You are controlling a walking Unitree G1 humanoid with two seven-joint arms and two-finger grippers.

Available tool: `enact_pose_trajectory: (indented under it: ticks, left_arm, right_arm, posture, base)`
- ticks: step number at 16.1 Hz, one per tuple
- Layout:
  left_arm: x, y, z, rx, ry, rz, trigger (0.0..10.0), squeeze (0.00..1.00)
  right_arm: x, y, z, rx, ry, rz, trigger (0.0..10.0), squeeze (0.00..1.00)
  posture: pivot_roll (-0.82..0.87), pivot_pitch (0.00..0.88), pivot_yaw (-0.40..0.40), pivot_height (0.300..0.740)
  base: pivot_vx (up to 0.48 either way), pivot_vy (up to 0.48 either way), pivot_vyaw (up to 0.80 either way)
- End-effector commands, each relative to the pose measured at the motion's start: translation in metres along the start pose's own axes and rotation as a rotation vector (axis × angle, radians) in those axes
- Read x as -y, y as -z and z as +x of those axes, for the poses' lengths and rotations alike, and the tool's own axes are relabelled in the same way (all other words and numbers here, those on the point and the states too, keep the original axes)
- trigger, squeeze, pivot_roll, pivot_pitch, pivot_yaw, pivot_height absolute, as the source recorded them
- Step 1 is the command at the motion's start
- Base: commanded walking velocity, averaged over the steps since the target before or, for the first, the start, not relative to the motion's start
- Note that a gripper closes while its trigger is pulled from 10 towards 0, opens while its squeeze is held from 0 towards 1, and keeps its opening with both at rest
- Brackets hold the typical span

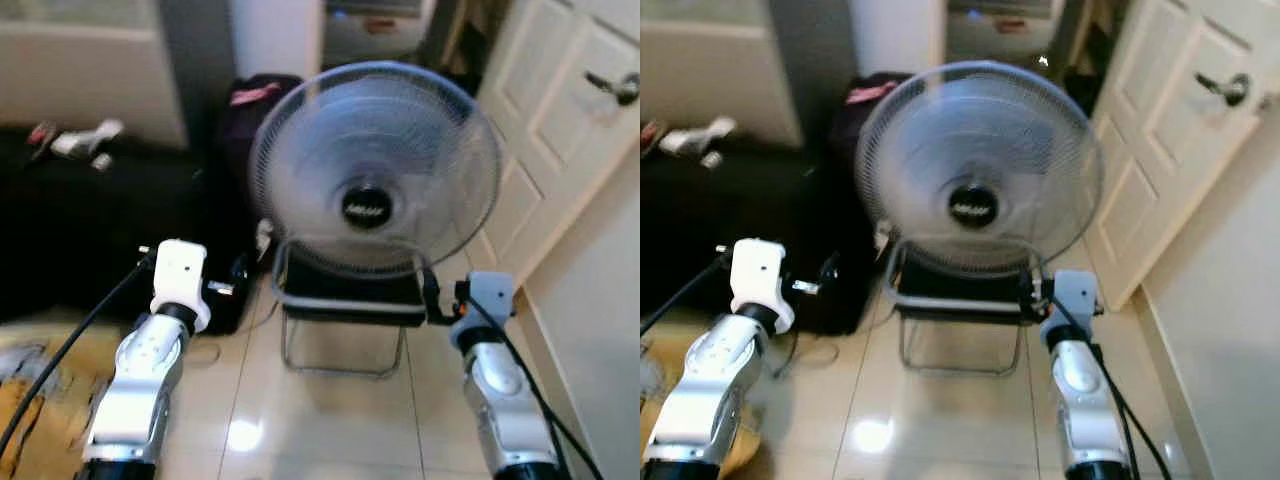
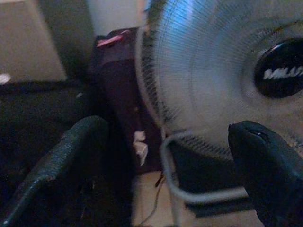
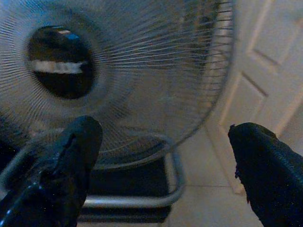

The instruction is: Clean up the room

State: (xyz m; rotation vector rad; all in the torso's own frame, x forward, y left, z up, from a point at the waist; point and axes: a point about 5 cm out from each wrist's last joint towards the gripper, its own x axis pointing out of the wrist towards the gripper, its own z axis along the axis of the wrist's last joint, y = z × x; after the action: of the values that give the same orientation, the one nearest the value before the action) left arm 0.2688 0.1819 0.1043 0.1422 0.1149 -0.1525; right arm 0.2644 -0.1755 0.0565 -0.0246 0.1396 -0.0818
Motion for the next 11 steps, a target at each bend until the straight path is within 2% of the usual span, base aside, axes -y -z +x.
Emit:
enact_pose_trajectory:
  ticks: [1, 3, 4, 11]
  left_arm:
    - [0.0078, -0.0034, 0.0024, 0.011, 0.023, 0.004, 10.0, 0.00]
    - [0.0076, -0.0034, 0.0029, 0.010, 0.014, 0.005, 10.0, 0.00]
    - [0.0076, -0.0031, 0.0032, 0.008, 0.014, 0.007, 10.0, 0.00]
    - [0.0076, -0.0031, 0.0032, 0.008, 0.014, 0.007, 10.0, 0.00]
  right_arm:
    - [0.0118, 0.0007, -0.0015, -0.018, 0.036, -0.031, 10.0, 0.00]
    - [0.0100, 0.0024, 0.0013, -0.035, 0.045, -0.037, 10.0, 0.00]
    - [0.0107, 0.0069, 0.0046, -0.085, 0.067, -0.021, 10.0, 0.00]
    - [0.0107, 0.0069, 0.0046, -0.085, 0.067, -0.021, 10.0, 0.00]
  posture:
    - [-0.04, 0.000, -0.023, 0.740]
    - [-0.04, 0.000, -0.023, 0.740]
    - [-0.04, 0.000, -0.023, 0.740]
    - [-0.04, 0.000, -0.023, 0.740]
  base:
    - [0.420, 0.000, 0.00]
    - [0.178, 0.000, 0.00]
    - [0.000, 0.000, 0.00]
    - [0.000, 0.000, 0.00]
